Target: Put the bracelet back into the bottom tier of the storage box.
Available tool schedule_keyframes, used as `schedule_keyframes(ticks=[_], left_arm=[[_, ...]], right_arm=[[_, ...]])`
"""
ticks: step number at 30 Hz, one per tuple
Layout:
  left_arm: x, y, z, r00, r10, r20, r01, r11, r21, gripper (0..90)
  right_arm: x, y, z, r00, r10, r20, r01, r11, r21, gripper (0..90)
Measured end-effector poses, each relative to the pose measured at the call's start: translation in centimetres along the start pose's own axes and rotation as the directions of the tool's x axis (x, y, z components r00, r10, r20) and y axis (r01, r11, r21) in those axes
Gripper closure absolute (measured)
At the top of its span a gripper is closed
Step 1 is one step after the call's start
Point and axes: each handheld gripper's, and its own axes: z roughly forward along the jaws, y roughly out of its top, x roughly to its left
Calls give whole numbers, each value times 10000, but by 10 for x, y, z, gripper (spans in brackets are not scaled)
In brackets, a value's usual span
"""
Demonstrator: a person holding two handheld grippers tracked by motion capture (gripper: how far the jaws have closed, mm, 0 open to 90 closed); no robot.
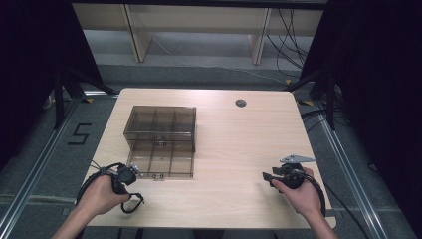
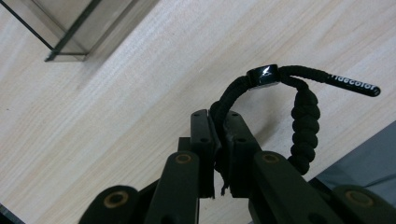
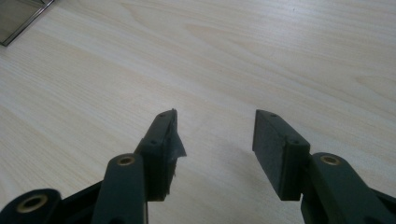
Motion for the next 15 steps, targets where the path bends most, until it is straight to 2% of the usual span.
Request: schedule_keyframes(ticks=[1,4,6,8,9,12,13,15], left_arm=[[0,0,0,10000,0,0,0,10000,0,839],[2,2,-3,10000,-43,15,43,10000,-22,839],[4,3,-5,10000,-77,-16,77,9999,-102,839],[5,5,-8,9999,-141,-40,140,9997,-195,839],[6,6,-9,10000,-84,-37,83,9998,-166,839],[7,7,-10,9999,-121,-56,120,9997,-197,839],[8,8,-10,9998,-174,-72,172,9996,-239,839],[9,9,-11,9999,-126,-89,124,9997,-212,839]], right_arm=[[1,0,-1,9999,147,-53,-147,9999,79,510],[0,0,0,10000,31,3,-31,10000,46,510],[1,1,-2,9994,320,-93,-318,9993,208,510],[2,1,-2,9992,366,-135,-361,9989,301,510],[0,1,-2,9999,115,-97,-113,9996,251,510],[0,1,-2,9996,235,-157,-231,9994,245,510],[2,1,-2,9995,305,28,-305,9994,167,510],[2,1,-2,9994,339,42,-339,9993,142,510]])
